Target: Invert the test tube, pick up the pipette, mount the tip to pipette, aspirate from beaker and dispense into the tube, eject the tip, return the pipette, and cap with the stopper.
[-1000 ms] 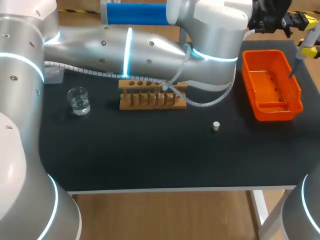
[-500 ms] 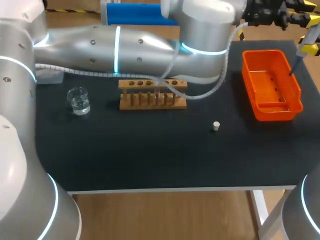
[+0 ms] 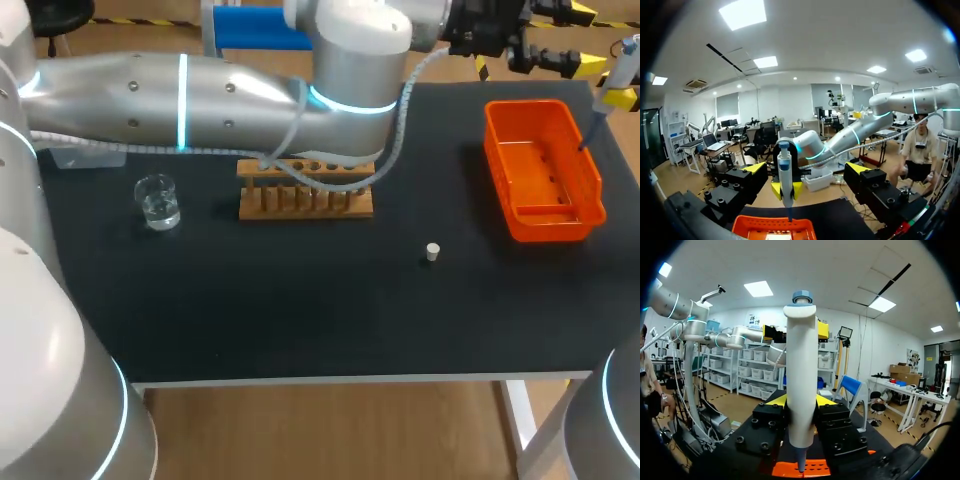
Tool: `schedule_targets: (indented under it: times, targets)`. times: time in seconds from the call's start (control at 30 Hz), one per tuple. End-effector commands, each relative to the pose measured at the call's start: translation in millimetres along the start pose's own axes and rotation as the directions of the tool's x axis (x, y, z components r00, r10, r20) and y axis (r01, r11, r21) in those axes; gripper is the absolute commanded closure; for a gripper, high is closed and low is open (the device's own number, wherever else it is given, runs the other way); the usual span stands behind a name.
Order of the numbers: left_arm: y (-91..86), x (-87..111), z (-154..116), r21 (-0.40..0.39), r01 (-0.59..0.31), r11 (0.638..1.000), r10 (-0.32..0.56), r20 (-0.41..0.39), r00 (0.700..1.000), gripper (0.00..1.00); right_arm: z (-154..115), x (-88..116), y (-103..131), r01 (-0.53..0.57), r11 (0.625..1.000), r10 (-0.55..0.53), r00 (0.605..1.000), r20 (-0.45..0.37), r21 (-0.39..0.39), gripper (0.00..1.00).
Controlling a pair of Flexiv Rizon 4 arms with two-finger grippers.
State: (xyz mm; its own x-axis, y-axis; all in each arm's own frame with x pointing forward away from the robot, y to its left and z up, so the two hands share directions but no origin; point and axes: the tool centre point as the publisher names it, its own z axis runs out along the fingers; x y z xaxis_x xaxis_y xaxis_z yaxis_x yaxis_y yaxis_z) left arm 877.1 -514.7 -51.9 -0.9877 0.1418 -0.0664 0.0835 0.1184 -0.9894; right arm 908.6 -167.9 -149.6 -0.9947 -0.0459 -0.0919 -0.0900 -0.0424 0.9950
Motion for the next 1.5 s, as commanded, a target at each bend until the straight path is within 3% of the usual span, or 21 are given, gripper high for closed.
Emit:
schedule_targets:
  times: [0.03,0.33,0.73,1.1,1.5]
  targets:
    - [4.1,22.1,-41,-0.016,0.015,1.000,-0.015,0.032,0.999,0.00,-1,-1,0,0.000,1.000,0.000,1.000,-0.003,0.002,1.00]
    - [19.1,52.2,-86,0.006,0.026,1.000,-0.027,0.084,0.996,0.00,-1,-1,0,0.000,1.000,0.000,1.000,-0.003,0.002,1.00]
    - [53.0,78.4,-135,0.040,0.054,0.998,-0.060,0.145,0.988,0.00,-1,-1,0,0.000,1.000,0.000,1.000,-0.003,0.002,1.00]
    - [82.4,84.7,-176,0.135,0.057,0.989,-0.082,0.185,0.979,0.00,-1,-1,0,0.000,1.000,0.000,1.000,-0.003,0.002,1.00]
    - [93.0,87.9,-215,0.128,0.058,0.990,-0.087,0.227,0.970,0.00,-1,-1,0,0.000,1.000,0.000,1.000,-0.003,0.002,1.00]
